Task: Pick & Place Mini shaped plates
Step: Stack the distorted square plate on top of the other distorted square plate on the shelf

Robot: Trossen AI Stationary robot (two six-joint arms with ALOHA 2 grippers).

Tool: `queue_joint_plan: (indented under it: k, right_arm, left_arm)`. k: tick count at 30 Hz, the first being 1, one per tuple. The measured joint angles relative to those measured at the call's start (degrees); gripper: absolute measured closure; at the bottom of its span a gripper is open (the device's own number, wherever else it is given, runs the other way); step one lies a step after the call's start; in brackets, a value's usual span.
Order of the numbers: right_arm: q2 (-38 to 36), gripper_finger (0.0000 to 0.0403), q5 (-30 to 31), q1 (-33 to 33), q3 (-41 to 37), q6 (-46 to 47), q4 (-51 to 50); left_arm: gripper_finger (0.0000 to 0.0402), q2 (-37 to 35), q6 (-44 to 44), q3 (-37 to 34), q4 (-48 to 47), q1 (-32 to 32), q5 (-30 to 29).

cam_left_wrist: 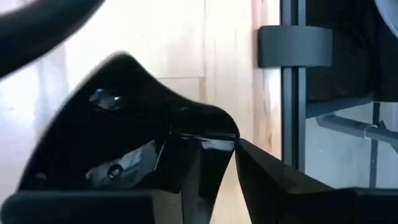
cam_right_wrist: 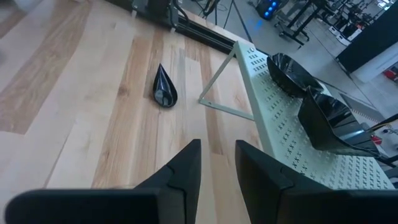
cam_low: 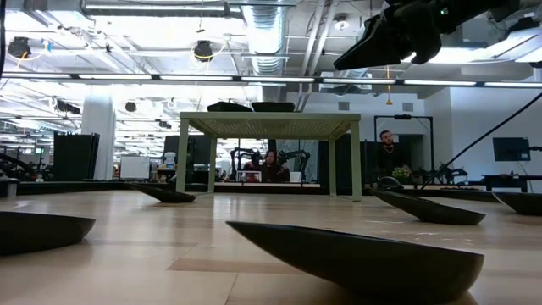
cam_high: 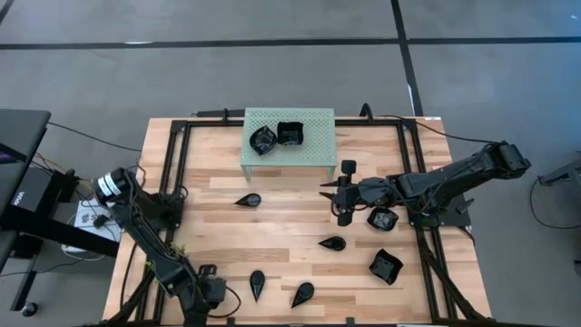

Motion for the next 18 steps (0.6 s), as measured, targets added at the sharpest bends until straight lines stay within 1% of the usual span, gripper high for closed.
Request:
queue_joint_plan:
  k: [6,11,15,18]
  right_arm:
    - [0.0,0.031,0.0,0.0,0.0,0.0,0.0]
    - [0.0,0.031,0.0,0.0,0.0,0.0,0.0]
    - [0.0,0.031,0.0,0.0,0.0,0.0,0.0]
    - [0.0,0.031,0.0,0.0,0.0,0.0,0.0]
  left_arm:
    - [0.0298,-4.5,0.8,0.0,-0.3,0.2,-2.8]
    - [0.0298,-5.1,5.1,0.0,-2.6,0.3,-4.8]
    - [0.0298,-5.1,5.4,0.0,-7.9,0.0,-4.8]
    - [0.0298,-5.1,5.6,0.4,-8.5,-0.7,-4.7]
